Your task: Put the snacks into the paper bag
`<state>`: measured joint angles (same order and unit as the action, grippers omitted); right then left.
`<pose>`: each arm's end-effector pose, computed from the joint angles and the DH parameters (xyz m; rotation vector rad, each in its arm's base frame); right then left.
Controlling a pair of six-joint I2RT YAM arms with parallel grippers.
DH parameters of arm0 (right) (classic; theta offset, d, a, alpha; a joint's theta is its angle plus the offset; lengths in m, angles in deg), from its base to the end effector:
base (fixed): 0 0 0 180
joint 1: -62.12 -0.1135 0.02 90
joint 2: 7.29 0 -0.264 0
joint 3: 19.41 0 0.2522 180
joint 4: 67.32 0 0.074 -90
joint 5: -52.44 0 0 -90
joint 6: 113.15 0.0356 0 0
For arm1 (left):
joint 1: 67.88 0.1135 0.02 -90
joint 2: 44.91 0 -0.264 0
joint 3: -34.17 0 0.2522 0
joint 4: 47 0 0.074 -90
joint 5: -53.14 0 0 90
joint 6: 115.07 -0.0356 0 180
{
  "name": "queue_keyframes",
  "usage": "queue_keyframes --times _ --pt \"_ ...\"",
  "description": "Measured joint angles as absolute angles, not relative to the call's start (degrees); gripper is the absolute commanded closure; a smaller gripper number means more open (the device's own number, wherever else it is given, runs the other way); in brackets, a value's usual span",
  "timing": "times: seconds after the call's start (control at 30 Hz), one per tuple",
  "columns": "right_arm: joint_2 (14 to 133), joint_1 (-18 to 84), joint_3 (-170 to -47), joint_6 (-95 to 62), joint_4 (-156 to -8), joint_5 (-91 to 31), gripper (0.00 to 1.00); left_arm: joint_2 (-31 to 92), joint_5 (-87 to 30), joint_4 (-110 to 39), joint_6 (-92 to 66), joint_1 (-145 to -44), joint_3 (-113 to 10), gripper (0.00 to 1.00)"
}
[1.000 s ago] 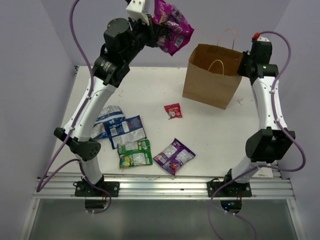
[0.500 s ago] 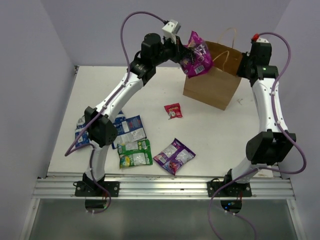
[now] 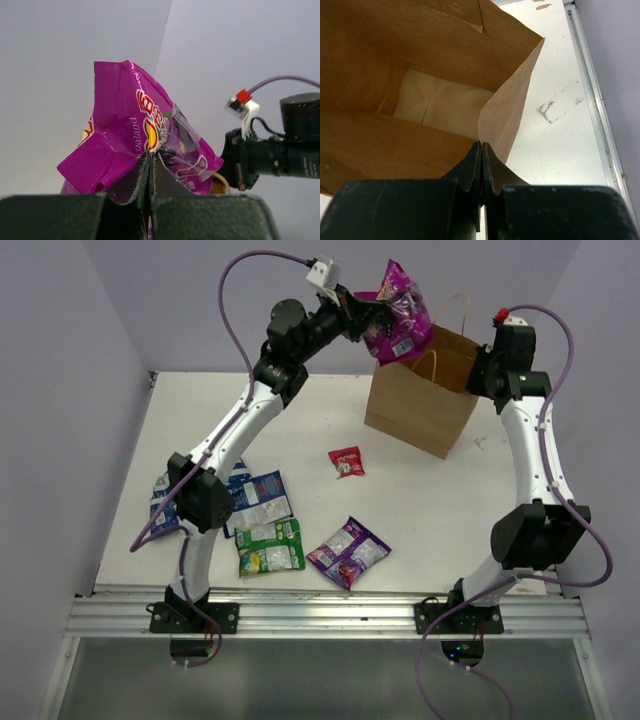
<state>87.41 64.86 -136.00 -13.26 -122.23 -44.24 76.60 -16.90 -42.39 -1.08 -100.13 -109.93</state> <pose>0.3667 -0.0217 0.4110 0.3031 2.1216 -0.0523 0.4105 -0.2734 0.4686 0.4116 1.2867 -1.0552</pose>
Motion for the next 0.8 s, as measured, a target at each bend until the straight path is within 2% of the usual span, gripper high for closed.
queue_keyframes --times 0.43,0.8 --pt "87.58 61.45 -135.97 -13.23 -122.21 -42.77 1.00 85.67 -20.04 -59.30 2.11 -102.67 -112.62 1.00" --pt "87.58 59.59 -135.01 -13.28 -121.97 -42.03 1.00 89.47 -26.34 -60.83 -4.38 -103.80 -112.10 1.00"
